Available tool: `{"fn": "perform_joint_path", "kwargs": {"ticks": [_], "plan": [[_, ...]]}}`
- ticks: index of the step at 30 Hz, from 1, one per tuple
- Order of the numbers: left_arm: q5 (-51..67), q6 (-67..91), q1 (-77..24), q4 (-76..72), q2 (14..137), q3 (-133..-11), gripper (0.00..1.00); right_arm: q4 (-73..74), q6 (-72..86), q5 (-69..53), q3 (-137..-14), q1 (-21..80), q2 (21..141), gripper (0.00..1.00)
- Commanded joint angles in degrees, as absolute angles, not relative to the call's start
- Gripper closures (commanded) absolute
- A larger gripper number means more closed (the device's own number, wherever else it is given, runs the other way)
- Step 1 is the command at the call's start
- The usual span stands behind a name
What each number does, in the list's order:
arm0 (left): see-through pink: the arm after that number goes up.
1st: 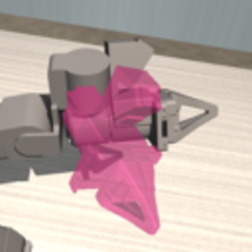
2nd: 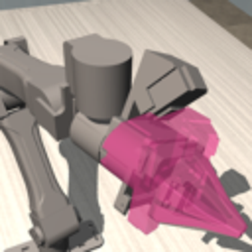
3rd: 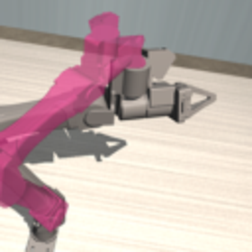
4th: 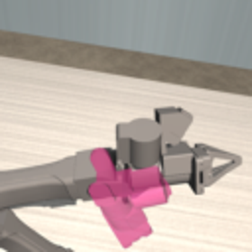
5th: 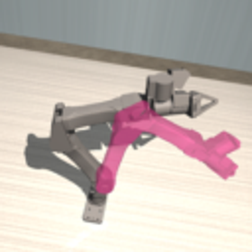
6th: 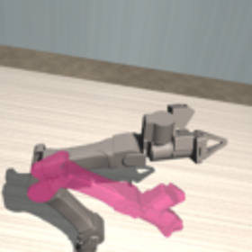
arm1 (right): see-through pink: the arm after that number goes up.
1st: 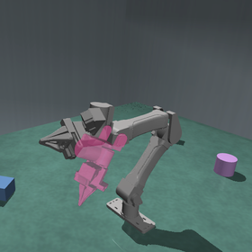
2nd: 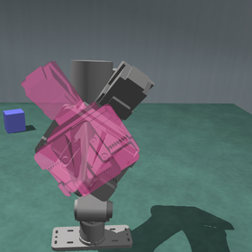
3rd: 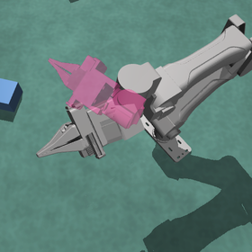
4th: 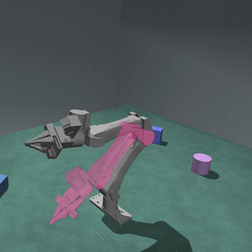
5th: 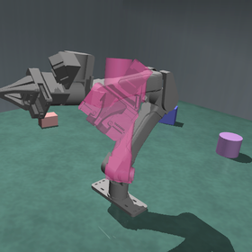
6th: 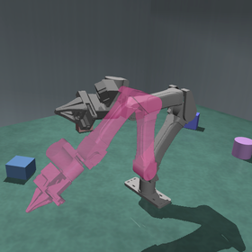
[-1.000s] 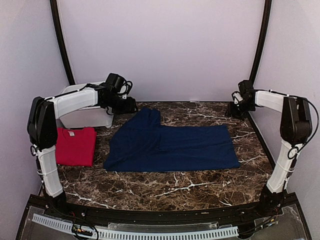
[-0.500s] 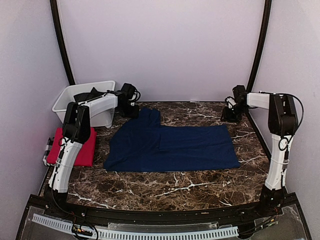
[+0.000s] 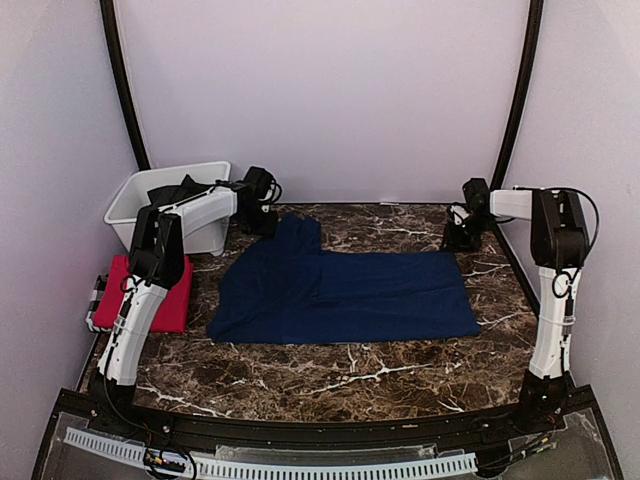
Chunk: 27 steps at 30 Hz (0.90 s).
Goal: Fold and stack the mixed laundry pile
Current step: Pick up the 1/3-folded T-shirt from the center of the board.
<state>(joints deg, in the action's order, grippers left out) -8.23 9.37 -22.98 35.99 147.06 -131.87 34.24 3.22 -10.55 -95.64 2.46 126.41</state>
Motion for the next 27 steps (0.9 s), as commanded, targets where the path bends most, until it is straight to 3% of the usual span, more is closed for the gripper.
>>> {"fn": "perform_joint_path", "kwargs": {"ticks": [1,10,14,19,22,27], "plan": [[-9.0,8.3,-22.8,38.8,149.4,-135.7,0.48,35.3,2.6,-11.3,-95.8,2.3,128.1,0.60],[-5.9,7.5,-22.7,43.1,154.8,-142.8,0.51,35.7,2.5,-11.1,-96.2,2.2,128.5,0.86],[-4.7,7.3,-22.7,43.2,156.1,-143.8,0.63,35.9,2.6,-11.1,-96.5,2.2,128.6,1.00],[-2.8,7.0,-22.5,42.7,154.9,-144.5,0.87,35.5,3.9,-12.9,-96.4,2.3,127.8,1.00],[-2.1,7.5,-22.1,42.5,153.2,-144.4,0.96,34.4,5.0,-13.1,-95.5,2.2,126.1,1.00],[-2.1,7.9,-21.3,41.8,150.0,-144.2,1.00,33.4,6.2,-13.3,-94.5,2.3,123.9,1.00]]}}
